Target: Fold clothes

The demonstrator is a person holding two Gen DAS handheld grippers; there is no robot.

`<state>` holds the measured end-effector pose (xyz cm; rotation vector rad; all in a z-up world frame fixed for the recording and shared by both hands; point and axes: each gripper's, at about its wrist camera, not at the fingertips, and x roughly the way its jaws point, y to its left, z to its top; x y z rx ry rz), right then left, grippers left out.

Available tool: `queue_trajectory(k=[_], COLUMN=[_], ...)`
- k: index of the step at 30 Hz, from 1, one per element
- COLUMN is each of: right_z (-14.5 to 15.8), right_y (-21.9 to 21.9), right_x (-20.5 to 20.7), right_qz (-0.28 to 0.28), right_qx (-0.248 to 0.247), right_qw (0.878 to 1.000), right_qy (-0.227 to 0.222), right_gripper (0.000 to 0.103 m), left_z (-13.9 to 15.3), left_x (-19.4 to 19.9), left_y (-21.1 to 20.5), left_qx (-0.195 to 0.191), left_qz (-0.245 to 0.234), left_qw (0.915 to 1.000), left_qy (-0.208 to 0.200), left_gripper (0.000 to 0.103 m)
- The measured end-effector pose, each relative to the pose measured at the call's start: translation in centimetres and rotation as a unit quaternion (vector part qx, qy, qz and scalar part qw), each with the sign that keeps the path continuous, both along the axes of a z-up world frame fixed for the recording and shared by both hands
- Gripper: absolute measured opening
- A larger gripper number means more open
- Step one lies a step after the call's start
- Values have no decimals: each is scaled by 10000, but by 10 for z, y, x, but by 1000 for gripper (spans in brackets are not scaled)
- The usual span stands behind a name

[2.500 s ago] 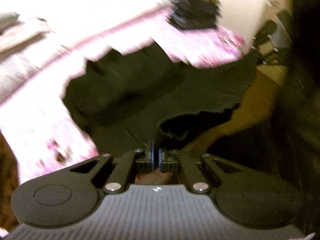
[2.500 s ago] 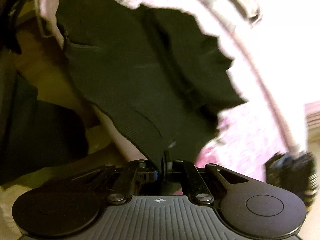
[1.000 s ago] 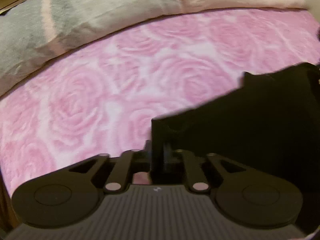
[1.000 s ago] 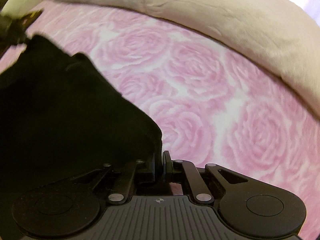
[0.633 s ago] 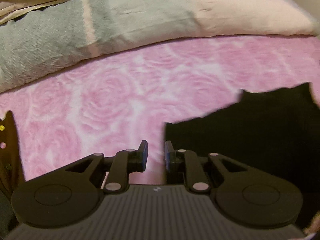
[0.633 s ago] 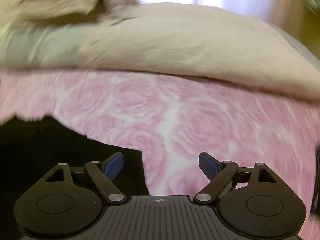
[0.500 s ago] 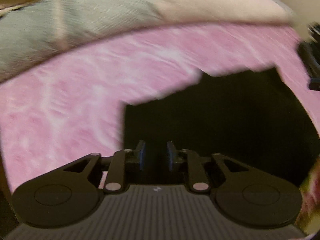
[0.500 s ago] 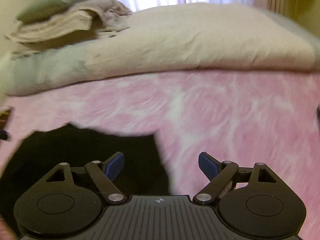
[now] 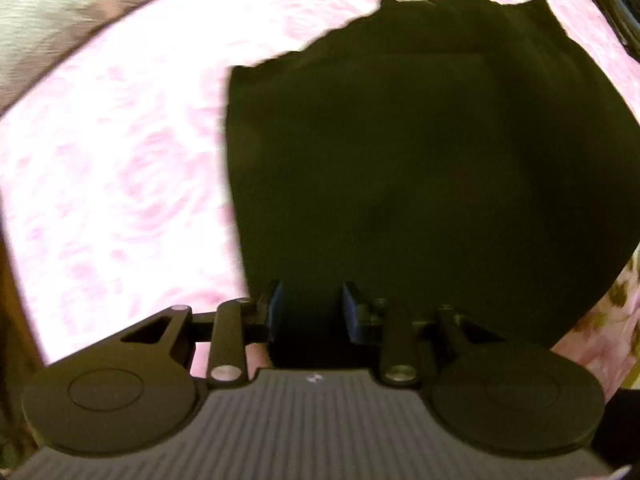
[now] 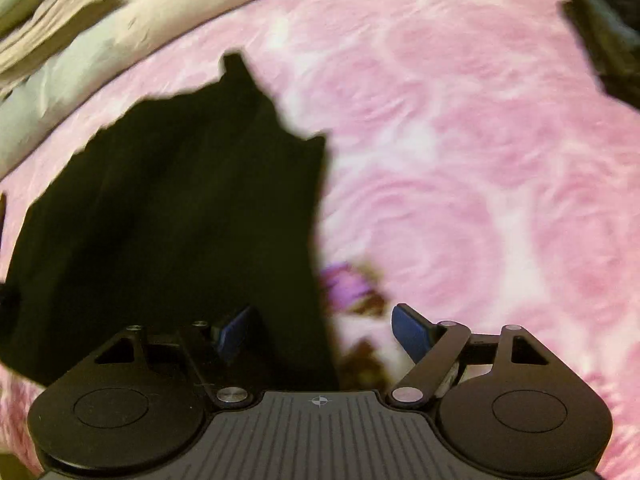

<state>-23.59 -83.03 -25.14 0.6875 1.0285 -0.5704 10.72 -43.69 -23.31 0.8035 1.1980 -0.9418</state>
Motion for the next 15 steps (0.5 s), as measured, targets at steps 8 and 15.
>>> queue_trajectory(k=[8, 15], right_z=[26, 5], right_y=[73, 157], right_x=[44, 88], right_qz=[572, 915], right_qx=[374, 629], right_qw=[9946, 9935], right_qy=[-782, -248], right_gripper=[80, 80], left_z=[11, -16], left_x=[-29, -25], left_y=[39, 70], left_qx=[-277, -528], left_qz=[-102, -312], left_qw=[9992, 9960], left_qy=[274, 643], left_gripper=[29, 41])
